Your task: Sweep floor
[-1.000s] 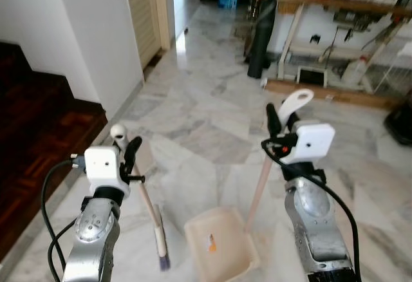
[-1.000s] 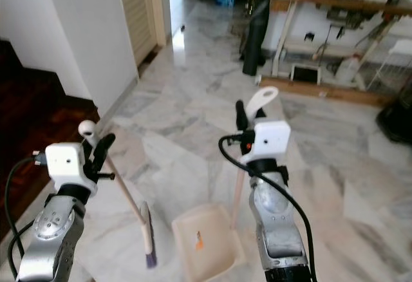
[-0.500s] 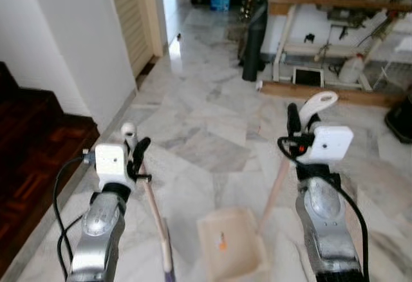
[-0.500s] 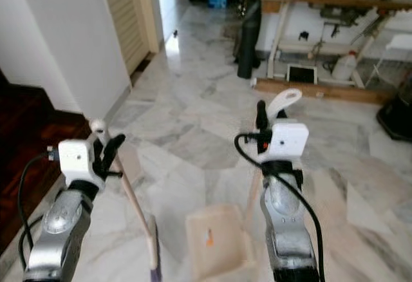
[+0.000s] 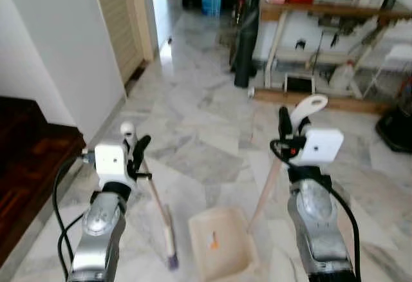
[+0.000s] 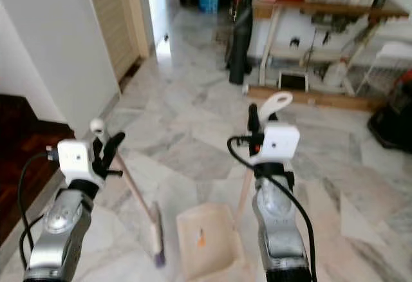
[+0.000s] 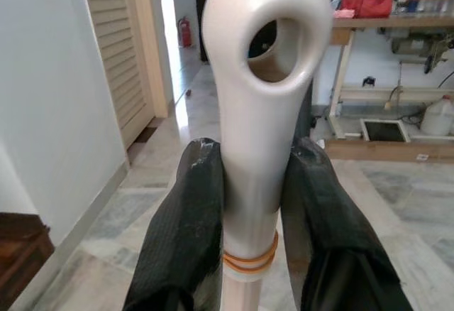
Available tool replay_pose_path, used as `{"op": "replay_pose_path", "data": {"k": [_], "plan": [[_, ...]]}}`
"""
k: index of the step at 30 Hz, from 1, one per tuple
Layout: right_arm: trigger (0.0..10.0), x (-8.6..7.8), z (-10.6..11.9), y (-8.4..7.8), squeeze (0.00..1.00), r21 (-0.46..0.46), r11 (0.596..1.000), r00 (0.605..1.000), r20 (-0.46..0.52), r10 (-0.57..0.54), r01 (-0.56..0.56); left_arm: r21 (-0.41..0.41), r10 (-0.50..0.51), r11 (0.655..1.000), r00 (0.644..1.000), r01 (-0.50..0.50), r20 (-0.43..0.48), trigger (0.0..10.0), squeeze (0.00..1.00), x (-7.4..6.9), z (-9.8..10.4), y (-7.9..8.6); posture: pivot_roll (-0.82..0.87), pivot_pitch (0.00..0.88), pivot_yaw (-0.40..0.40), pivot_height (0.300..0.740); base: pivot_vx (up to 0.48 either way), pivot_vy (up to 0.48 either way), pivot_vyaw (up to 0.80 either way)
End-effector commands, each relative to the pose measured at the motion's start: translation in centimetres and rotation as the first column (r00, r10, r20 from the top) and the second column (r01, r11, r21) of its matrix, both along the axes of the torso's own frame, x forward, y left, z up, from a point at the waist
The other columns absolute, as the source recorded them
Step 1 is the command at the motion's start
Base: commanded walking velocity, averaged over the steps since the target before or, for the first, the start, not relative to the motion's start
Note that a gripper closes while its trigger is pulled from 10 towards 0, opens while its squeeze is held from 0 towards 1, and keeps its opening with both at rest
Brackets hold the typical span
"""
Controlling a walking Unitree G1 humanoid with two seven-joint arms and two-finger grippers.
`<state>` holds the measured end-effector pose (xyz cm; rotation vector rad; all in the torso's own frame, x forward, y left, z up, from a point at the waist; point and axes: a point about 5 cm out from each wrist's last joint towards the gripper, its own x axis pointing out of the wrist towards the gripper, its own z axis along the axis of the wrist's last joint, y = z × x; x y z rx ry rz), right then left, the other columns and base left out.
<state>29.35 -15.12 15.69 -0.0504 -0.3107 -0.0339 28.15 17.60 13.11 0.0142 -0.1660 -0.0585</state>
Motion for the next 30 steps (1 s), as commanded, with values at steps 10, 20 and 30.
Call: {"op": "replay_pose_path", "data": {"k": [10,20,30], "plan": [[10.0,-0.01,0.98,0.35,0.00,0.008,1.000,0.999,0.045,-0.008,0.008,0.038,-0.016,0.999,0.998,0.014,0.063,10.0,0.00,0.13,1.91,0.28,-0.05,0.000,0.045,0.740,0.318,0.000,0.00],[10.0,-0.01,1.33,0.42,0.00,0.008,1.000,0.999,0.047,-0.009,0.009,0.035,-0.020,0.999,0.998,0.018,0.067,10.0,0.00,0.37,2.30,0.14,-0.08,0.000,0.044,0.740,0.313,0.000,0.00],[10.0,-0.27,1.24,0.39,0.00,0.033,0.999,0.999,0.035,-0.019,0.018,0.045,-0.014,0.999,0.998,0.012,0.058,10.0,0.00,0.02,2.17,0.71,-0.11,0.006,0.061,0.740,0.000,0.000,-0.20]]}}
